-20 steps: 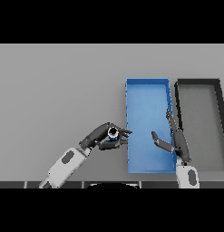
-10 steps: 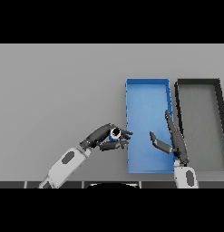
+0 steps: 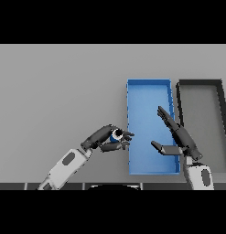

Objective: Pick up the blue pipe and place it into the blue bin.

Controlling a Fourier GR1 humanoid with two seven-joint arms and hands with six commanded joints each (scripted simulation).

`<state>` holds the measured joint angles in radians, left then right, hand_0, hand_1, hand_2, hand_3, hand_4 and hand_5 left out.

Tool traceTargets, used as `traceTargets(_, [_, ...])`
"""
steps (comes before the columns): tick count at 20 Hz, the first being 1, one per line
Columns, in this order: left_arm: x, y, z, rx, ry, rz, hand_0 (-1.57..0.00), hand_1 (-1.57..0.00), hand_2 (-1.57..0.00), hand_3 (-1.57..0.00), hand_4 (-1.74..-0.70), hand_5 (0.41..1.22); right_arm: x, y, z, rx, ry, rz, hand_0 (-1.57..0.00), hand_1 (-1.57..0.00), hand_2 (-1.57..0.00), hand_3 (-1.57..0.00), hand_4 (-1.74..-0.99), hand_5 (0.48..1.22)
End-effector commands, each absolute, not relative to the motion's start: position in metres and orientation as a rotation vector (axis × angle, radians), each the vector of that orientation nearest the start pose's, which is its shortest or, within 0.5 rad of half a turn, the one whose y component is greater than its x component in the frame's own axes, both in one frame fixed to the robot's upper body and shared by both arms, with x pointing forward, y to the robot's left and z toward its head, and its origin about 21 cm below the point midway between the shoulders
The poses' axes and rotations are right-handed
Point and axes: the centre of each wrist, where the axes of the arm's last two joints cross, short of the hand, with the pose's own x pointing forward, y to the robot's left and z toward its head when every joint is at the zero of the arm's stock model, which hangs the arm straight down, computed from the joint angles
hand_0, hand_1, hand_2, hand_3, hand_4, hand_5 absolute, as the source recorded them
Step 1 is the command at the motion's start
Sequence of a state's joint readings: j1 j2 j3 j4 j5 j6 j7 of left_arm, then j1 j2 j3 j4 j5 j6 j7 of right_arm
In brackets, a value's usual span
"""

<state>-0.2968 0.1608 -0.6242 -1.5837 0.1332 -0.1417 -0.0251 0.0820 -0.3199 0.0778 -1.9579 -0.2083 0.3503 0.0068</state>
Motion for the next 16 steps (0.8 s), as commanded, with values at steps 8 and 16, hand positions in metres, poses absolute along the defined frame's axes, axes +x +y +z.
traceTargets(8, [0.255, 0.095, 0.053, -0.599, -1.660, -0.806, -1.57, -1.57, -1.57, -1.44, -1.73, 1.221, 0.226, -0.218, 0.154, 0.473, -1.754, 0.885, 0.00, 0.00, 0.00, 0.00, -1.295, 0.522])
traceTargets(16, [0.258, 0.095, 0.051, -0.643, -1.678, -0.799, -1.57, -1.57, -1.57, -1.47, -1.73, 1.221, 0.251, -0.169, 0.177, 0.581, -1.712, 1.127, 0.00, 0.00, 0.00, 0.00, -1.260, 0.531])
